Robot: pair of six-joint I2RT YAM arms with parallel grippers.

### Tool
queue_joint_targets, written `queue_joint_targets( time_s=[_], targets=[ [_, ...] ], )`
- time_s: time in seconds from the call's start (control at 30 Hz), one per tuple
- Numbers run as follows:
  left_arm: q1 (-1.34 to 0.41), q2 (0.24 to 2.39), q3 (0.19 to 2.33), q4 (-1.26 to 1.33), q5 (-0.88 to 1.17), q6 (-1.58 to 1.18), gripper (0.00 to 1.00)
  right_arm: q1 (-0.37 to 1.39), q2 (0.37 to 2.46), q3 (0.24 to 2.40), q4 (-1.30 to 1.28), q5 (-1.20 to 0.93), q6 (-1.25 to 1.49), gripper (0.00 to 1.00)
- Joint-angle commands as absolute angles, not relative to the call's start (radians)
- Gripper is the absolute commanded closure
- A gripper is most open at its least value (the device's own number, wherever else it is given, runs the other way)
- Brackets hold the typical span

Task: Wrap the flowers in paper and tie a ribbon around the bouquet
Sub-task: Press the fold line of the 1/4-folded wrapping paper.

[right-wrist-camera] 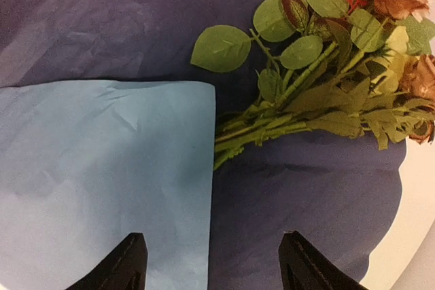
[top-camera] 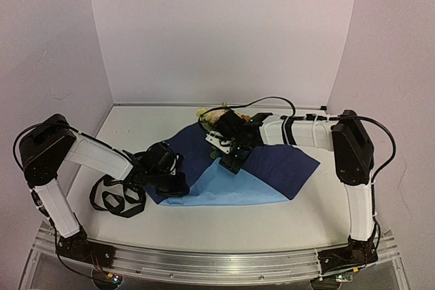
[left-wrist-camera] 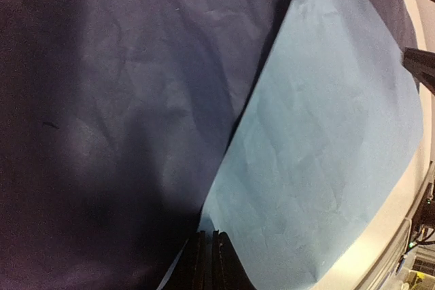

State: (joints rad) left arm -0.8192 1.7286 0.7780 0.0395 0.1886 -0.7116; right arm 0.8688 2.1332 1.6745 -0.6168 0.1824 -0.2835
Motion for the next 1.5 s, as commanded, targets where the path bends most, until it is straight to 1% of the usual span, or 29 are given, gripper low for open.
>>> queue_joint_targets(
  time_s=[0.0, 0.03, 0.07, 0.17, 0.27, 0.37, 0.43, 0.57, 0.73, 0.83, 1.0, 1.07, 1.23, 1.47],
  targets=[
    [-0.822, 1.751, 0.819, 0.006, 0.115, -0.736, 0.94, 0.864, 1.961, 1.707, -0.814, 0.095, -0.082, 0.29],
    [-0.823, 1.748, 0.820, 0.006, 0.111, -0.738, 0.95, 0.865, 1.930, 1.692, -0.844, 0.056, -0.038, 0.30],
    [-0.822, 1.745, 0.820, 0.006, 0.106, -0.739, 0.95, 0.867, 1.899, 1.667, -0.867, 0.034, 0.031, 0.33],
    [-0.822, 1.737, 0.820, -0.013, 0.095, -0.742, 0.95, 0.869, 1.790, 1.569, -0.896, -0.103, 0.203, 0.49],
    [-0.822, 1.726, 0.819, -0.027, 0.089, -0.743, 0.95, 0.888, 1.727, 1.458, -0.895, -0.173, 0.354, 0.53],
    [-0.822, 1.710, 0.819, -0.033, 0.084, -0.743, 0.95, 0.918, 1.703, 1.386, -0.860, -0.190, 0.430, 0.55],
    [-0.822, 1.698, 0.820, -0.040, 0.078, -0.741, 0.95, 0.929, 1.711, 1.346, -0.811, -0.194, 0.478, 0.59],
    [-0.822, 1.674, 0.829, -0.054, 0.069, -0.728, 0.95, 0.929, 1.757, 1.323, -0.741, -0.168, 0.542, 0.67],
    [-0.822, 1.651, 0.871, -0.080, 0.068, -0.683, 0.93, 0.929, 1.818, 1.313, -0.671, -0.116, 0.577, 0.73],
    [-0.823, 1.629, 0.892, -0.099, 0.067, -0.661, 0.90, 0.928, 1.861, 1.319, -0.658, -0.099, 0.589, 0.74],
    [-0.839, 1.546, 0.895, -0.130, 0.048, -0.614, 0.77, 0.924, 1.919, 1.336, -0.649, -0.090, 0.596, 0.75],
    [-0.854, 1.514, 0.890, -0.142, 0.046, -0.587, 0.75, 0.918, 1.943, 1.350, -0.649, -0.082, 0.593, 0.75],
    [-0.907, 1.454, 0.843, -0.124, 0.084, -0.528, 0.75, 0.899, 1.983, 1.393, -0.649, -0.094, 0.585, 0.74],
    [-0.975, 1.539, 0.826, -0.075, 0.147, -0.515, 0.83, 0.896, 2.002, 1.442, -0.672, -0.101, 0.561, 0.71]
  ],
)
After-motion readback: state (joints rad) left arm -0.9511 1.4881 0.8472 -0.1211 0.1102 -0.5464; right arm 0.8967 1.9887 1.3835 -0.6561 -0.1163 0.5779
